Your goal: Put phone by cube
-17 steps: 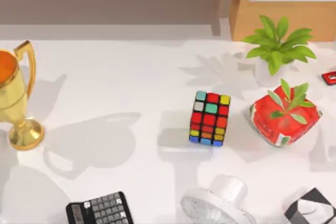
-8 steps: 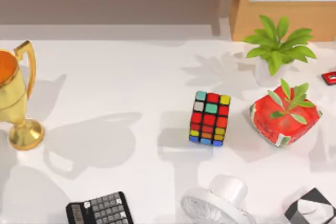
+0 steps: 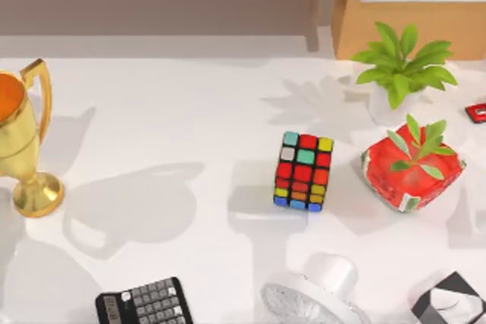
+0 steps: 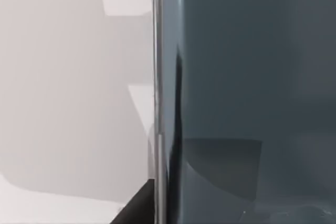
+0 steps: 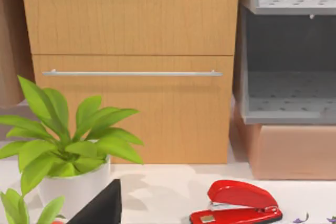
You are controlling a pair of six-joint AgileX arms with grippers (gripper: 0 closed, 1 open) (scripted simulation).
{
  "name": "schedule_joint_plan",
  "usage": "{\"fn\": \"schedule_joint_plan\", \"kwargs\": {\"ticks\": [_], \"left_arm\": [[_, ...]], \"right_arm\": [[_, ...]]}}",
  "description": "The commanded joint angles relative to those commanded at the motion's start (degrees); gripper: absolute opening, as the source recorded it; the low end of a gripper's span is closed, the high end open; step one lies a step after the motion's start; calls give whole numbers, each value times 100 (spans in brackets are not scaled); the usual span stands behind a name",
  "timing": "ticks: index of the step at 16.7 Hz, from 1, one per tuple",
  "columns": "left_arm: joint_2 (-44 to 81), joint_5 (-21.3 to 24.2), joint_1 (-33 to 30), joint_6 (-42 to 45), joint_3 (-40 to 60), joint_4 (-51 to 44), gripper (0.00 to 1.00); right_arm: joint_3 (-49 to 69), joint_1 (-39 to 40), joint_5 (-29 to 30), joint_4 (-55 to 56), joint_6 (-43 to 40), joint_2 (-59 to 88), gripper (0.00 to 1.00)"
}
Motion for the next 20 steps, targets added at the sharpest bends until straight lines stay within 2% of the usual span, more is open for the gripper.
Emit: {"fn": "schedule_joint_plan", "kwargs": {"ticks": [7, 13, 16, 20], "left_arm": [[-352, 65, -14, -33, 241, -551, 0], [-430, 51, 56, -176, 356, -535, 0], [-479, -40, 178, -844, 846, -532, 0], [-390, -245, 145, -2425, 1830, -601, 0]], "right_arm": [[0, 0, 0, 0, 0, 0, 100], [0, 0, 0, 0, 0, 0, 100], [0, 0, 0, 0, 0, 0, 100], [0, 0, 0, 0, 0, 0, 100]]}}
